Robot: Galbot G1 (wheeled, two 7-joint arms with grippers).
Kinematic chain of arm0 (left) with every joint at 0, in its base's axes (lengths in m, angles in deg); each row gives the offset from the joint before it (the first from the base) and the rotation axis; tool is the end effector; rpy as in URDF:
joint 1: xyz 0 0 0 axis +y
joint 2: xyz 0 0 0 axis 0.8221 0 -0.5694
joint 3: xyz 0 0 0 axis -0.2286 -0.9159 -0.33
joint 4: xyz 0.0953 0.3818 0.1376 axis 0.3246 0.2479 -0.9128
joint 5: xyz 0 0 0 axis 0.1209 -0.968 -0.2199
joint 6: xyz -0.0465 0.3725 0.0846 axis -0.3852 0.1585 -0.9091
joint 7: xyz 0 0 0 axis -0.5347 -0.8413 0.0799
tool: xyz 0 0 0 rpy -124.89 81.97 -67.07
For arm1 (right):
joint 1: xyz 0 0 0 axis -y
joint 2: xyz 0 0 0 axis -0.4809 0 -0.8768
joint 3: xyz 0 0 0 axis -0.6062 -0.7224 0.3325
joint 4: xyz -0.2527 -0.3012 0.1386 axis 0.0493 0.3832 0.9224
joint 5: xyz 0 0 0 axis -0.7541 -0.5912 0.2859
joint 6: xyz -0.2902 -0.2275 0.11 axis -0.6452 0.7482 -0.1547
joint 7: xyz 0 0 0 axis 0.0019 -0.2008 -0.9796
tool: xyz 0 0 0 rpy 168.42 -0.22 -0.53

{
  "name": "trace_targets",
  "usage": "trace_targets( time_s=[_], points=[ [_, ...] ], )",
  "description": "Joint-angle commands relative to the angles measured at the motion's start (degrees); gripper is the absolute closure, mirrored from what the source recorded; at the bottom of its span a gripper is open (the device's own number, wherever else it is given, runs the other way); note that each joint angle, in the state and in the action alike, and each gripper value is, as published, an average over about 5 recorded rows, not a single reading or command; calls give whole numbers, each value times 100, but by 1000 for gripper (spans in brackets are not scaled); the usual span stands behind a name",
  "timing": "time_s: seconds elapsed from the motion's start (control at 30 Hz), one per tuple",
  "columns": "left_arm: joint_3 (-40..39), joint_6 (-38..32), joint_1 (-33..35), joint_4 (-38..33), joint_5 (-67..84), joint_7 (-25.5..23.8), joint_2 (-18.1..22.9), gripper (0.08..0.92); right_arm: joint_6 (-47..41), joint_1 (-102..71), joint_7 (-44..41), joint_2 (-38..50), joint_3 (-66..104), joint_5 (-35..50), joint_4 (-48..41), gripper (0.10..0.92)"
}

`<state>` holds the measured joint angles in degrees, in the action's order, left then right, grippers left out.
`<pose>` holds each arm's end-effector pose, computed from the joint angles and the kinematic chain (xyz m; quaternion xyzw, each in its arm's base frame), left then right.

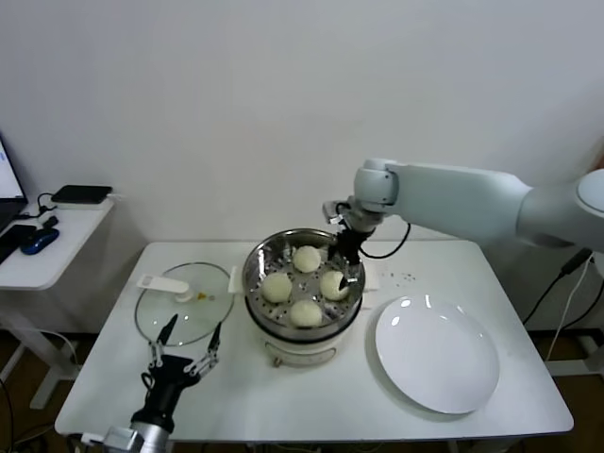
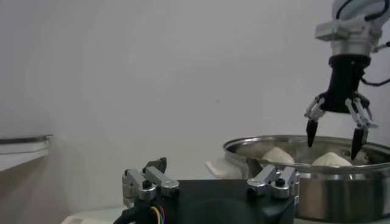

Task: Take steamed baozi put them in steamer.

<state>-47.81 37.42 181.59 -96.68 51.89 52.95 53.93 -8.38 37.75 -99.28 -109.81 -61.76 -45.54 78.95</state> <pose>0.1396 0.0742 -0.3824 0.0779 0.9966 0.0223 0.0127 0.6621 0.0568 -0.0644 0.5861 -0.5127 0.5183 0.3536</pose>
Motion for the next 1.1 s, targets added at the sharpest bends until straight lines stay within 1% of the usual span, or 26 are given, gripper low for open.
trace_targets(
  time_s=[0.03,0.2,0.4,0.53,0.7,0.87,1.0,1.1],
  points=[
    [-3,-6,6,6,11,6,-12,177,62,396,320,957,613,305,637,202],
    [-44,21,56,-110,19,70,-7,177,135,-59,1073,1749,1547,82,1098,203],
    [-91,53,-16,-132,-85,77,22,177,381,-880,2004,2853,2424,-311,1946,203],
    [-128,42,16,-154,-161,76,32,177,388,-2040,2709,3571,3585,-305,2529,203],
    [-178,41,88,-205,-234,77,76,177,566,-4205,3334,4210,5779,-395,2997,203],
    [-264,48,100,-228,-352,82,158,177,856,-6972,3826,4265,8392,-640,3362,203],
    [-322,39,145,-240,-442,86,205,177,1026,-8940,4154,3893,10281,-708,3688,203],
    [-351,37,161,-240,-480,91,245,177,1211,-9844,4310,3507,11079,-853,3804,203]
  ],
)
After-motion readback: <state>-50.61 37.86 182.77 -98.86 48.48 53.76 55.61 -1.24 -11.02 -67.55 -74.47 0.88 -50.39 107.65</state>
